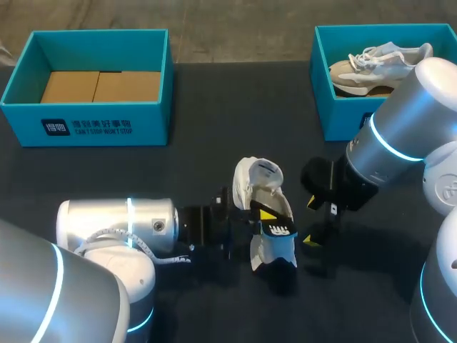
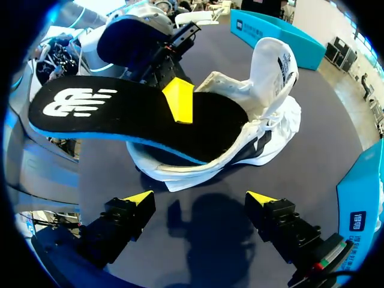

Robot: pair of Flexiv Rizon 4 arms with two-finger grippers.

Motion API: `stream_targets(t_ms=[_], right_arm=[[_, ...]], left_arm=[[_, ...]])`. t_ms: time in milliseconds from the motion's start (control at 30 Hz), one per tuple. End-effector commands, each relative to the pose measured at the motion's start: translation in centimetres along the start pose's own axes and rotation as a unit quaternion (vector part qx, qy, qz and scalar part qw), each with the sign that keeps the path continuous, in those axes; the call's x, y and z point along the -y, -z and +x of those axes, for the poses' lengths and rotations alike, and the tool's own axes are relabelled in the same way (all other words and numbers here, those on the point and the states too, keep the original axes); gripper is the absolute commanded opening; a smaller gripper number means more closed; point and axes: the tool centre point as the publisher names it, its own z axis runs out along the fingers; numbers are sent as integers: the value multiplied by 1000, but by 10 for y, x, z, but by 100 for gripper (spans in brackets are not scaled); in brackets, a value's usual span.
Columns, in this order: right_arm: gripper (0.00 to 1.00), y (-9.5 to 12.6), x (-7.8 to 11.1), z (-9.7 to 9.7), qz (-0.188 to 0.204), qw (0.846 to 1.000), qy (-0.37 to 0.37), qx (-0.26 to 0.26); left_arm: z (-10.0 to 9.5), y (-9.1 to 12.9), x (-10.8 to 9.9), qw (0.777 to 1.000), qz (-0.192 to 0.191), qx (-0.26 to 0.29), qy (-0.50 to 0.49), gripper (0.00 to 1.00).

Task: Take the shoe out of the shoebox, open the shoe tongue, remove and reinsert the insole, then place the shoe into the shoebox

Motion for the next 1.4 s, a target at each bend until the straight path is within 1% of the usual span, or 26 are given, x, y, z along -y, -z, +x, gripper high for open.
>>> stream_targets(t_ms=[33,433,733,767,800,833,867,900,1067,1133,1300,1400], right_arm=[[100,-1,0,1,1,1000,0,1],[100,-1,0,1,1,1000,0,1],[100,-1,0,1,1,1000,0,1],[100,-1,0,1,1,1000,0,1],[100,-1,0,1,1,1000,0,1],[100,-1,0,1,1,1000,0,1],[100,-1,0,1,1,1000,0,1],[100,-1,0,1,1,1000,0,1],[100,-1,0,1,1,1000,0,1],[100,-1,0,1,1,1000,0,1],[100,-1,0,1,1,1000,0,1],[100,-1,0,1,1,1000,0,1]], left_arm=[[0,-5,-7,1000,-4,0,-5,0],[-2,-6,-13,999,-19,12,-33,0],[1,-4,-7,999,-12,8,-34,0],[2,-4,-5,999,-9,7,-30,1],[2,-3,-4,999,-8,7,-30,6],[2,-3,-2,1000,-7,7,-30,13],[3,-3,-1,1000,-5,8,-30,18],[3,-3,0,1000,-3,8,-30,19],[4,-1,8,1000,5,6,-24,17],[4,-1,11,1000,14,1,-21,17],[3,-1,14,999,25,-1,-24,17],[2,-1,17,999,35,-2,-22,15]])
